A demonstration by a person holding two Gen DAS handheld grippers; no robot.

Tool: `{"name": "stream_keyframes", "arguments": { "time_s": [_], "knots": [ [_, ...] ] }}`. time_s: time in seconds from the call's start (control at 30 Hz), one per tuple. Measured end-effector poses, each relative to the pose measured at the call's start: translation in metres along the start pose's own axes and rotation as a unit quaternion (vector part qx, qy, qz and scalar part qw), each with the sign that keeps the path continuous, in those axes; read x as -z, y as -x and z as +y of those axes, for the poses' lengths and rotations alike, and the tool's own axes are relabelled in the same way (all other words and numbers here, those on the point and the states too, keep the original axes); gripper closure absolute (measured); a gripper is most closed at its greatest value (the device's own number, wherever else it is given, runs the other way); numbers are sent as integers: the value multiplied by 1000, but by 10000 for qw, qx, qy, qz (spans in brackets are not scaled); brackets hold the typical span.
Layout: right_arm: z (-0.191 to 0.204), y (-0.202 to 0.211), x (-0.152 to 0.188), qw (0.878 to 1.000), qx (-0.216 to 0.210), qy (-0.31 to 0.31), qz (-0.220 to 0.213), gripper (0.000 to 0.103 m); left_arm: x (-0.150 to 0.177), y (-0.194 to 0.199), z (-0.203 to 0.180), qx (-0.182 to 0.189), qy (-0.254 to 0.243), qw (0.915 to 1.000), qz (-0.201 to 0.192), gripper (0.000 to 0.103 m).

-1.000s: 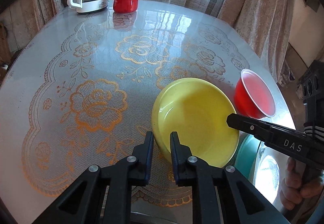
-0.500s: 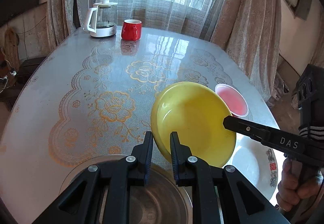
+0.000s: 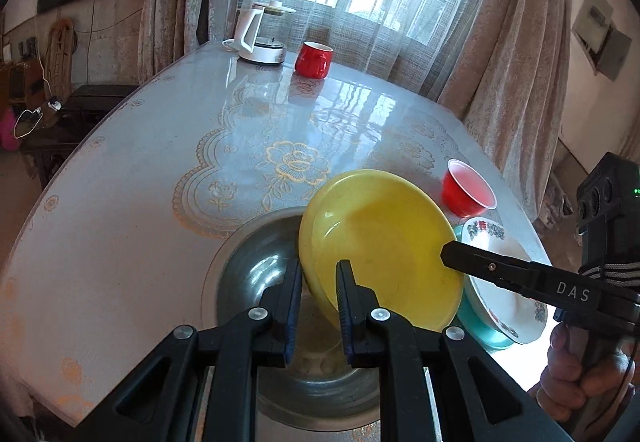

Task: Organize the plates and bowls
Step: 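Lower the yellow bowl into the steel bowl with the left gripper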

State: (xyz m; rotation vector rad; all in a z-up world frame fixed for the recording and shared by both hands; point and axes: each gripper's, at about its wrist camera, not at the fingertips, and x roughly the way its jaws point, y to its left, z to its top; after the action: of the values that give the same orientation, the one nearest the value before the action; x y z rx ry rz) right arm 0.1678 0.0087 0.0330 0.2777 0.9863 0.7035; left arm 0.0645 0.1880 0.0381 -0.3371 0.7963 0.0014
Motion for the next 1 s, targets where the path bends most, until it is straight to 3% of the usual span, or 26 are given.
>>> {"name": "stream_keyframes", "arguments": {
  "time_s": [0.5, 0.8, 1.0],
  "knots": [
    [1, -41, 26, 9986, 161, 63, 495, 93, 31, -22, 22, -265, 91, 9991, 306, 87],
    [5, -40, 29, 9977, 292, 322, 521, 92, 30, -24, 19, -477, -121, 9983, 319, 87],
    [6, -42, 27, 9976, 249, 399, 510, 85, 32, -24, 16, -561, -212, 9977, 322, 87]
  ]
}}
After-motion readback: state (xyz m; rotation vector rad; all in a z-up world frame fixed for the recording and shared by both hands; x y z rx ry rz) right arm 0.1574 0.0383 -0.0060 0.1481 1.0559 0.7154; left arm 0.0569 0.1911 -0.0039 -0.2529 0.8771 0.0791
